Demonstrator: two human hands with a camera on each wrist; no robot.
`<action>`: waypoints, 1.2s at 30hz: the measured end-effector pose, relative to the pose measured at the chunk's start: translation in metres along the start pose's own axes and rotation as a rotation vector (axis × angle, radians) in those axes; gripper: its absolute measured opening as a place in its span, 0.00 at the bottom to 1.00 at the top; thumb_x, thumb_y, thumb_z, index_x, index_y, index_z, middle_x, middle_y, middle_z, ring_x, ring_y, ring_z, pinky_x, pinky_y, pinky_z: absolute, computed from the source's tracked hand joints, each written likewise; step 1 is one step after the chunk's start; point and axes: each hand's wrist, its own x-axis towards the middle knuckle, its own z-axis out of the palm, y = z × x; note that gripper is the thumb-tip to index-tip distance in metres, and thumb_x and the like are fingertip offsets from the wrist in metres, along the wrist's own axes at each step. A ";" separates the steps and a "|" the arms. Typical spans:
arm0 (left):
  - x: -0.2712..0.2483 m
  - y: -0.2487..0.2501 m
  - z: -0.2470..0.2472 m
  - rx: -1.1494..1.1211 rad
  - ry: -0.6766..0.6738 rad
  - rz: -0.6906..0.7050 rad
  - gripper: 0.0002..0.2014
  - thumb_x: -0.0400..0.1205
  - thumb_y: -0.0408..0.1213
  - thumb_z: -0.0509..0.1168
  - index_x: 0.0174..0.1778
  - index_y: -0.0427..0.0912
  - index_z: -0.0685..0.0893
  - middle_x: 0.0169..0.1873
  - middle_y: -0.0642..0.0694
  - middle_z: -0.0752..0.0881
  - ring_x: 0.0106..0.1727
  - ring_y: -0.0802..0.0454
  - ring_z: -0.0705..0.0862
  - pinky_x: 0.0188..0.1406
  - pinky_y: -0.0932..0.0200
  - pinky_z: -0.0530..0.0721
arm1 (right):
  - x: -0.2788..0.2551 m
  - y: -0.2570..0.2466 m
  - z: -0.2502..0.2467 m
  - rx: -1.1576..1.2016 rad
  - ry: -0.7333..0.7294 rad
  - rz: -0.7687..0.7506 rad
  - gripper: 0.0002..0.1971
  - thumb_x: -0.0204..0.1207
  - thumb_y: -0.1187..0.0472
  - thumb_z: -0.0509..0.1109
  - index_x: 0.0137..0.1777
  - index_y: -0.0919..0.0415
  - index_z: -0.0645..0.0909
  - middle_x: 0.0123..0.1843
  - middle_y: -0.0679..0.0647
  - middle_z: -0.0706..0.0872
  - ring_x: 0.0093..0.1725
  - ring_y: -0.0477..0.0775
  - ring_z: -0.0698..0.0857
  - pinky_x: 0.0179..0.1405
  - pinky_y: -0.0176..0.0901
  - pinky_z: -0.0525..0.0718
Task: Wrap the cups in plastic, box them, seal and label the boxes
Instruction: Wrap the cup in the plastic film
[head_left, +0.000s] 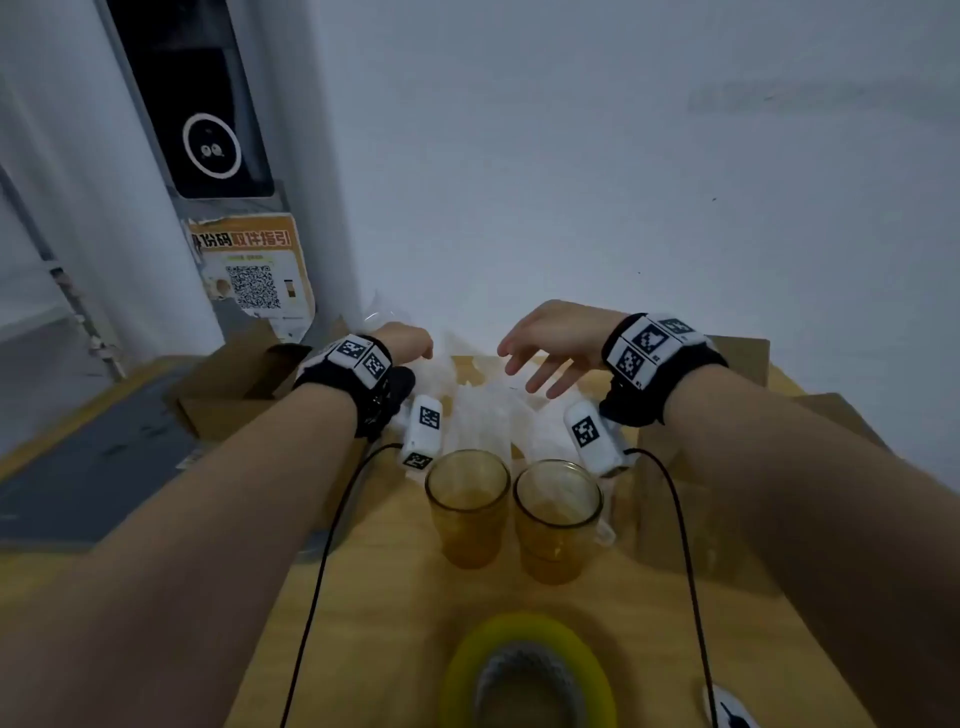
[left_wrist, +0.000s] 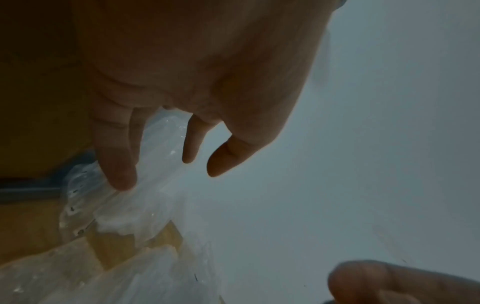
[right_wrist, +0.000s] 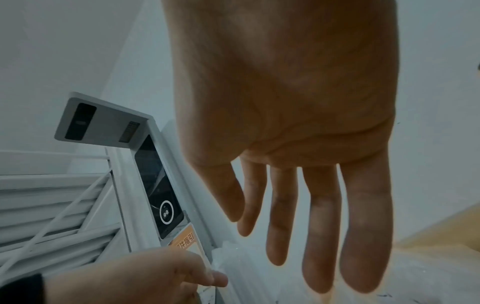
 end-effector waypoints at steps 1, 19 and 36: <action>0.006 -0.001 0.003 -0.007 -0.023 0.003 0.23 0.90 0.38 0.61 0.80 0.31 0.72 0.79 0.34 0.73 0.78 0.35 0.75 0.72 0.50 0.74 | 0.002 0.001 0.000 -0.001 0.010 0.007 0.14 0.84 0.57 0.70 0.67 0.61 0.85 0.56 0.55 0.94 0.48 0.61 0.95 0.46 0.59 0.95; 0.089 -0.026 0.023 -0.081 0.026 0.044 0.32 0.83 0.35 0.69 0.85 0.51 0.71 0.85 0.41 0.68 0.89 0.38 0.57 0.87 0.48 0.52 | 0.048 0.001 -0.005 -0.070 0.036 0.046 0.13 0.83 0.58 0.69 0.65 0.59 0.86 0.55 0.54 0.94 0.47 0.61 0.96 0.50 0.61 0.94; 0.038 -0.006 -0.012 -0.789 0.247 0.114 0.24 0.84 0.30 0.65 0.76 0.51 0.82 0.75 0.44 0.75 0.74 0.41 0.75 0.73 0.45 0.80 | 0.027 -0.019 -0.014 0.093 0.263 -0.053 0.11 0.84 0.61 0.68 0.63 0.61 0.87 0.58 0.55 0.90 0.49 0.60 0.93 0.47 0.55 0.95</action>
